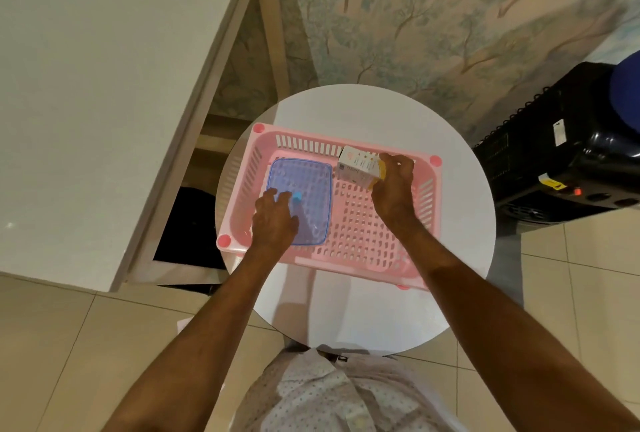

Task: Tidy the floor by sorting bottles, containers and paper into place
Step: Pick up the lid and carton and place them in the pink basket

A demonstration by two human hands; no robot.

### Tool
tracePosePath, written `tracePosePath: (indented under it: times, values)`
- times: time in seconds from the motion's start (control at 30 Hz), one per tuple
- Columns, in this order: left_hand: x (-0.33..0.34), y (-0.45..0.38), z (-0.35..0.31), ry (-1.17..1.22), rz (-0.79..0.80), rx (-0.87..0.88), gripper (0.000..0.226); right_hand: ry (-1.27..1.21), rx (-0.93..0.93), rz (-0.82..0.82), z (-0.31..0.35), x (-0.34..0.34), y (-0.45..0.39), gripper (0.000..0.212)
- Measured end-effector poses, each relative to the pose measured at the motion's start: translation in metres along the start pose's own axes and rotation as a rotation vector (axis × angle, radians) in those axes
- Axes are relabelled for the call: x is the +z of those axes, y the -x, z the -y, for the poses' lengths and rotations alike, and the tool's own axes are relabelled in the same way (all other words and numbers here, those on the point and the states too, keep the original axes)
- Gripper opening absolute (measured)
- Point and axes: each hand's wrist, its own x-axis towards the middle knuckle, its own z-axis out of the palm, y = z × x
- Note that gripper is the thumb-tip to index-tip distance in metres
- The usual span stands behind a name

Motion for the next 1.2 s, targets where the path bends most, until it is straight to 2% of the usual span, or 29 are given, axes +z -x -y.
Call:
tracePosePath:
  times: [0.1,0.27,0.4,0.67,0.97,1.2]
  values:
    - [0.005,-0.004,0.002,-0.11,0.117,0.058,0.066,0.09,-0.088,-0.025,-0.001,-0.004,0.004,0.054]
    - [0.013,-0.013,0.015,-0.202,0.251,0.065,0.083,0.169,-0.193,0.02,-0.002,-0.008,0.004,0.045]
    - [0.017,-0.018,0.019,-0.247,0.223,0.089,0.082,0.13,-0.189,0.01,0.0,-0.01,0.002,0.035]
    - [0.018,-0.026,0.024,-0.277,0.18,0.104,0.08,0.1,-0.169,0.003,0.002,-0.01,0.006,0.032]
    - [0.011,-0.017,0.023,-0.238,0.171,0.121,0.074,0.189,-0.112,0.021,-0.002,-0.006,0.012,0.053]
    - [0.004,-0.002,0.024,-0.164,0.034,0.207,0.069,0.256,-0.087,0.011,0.002,-0.001,0.047,0.064]
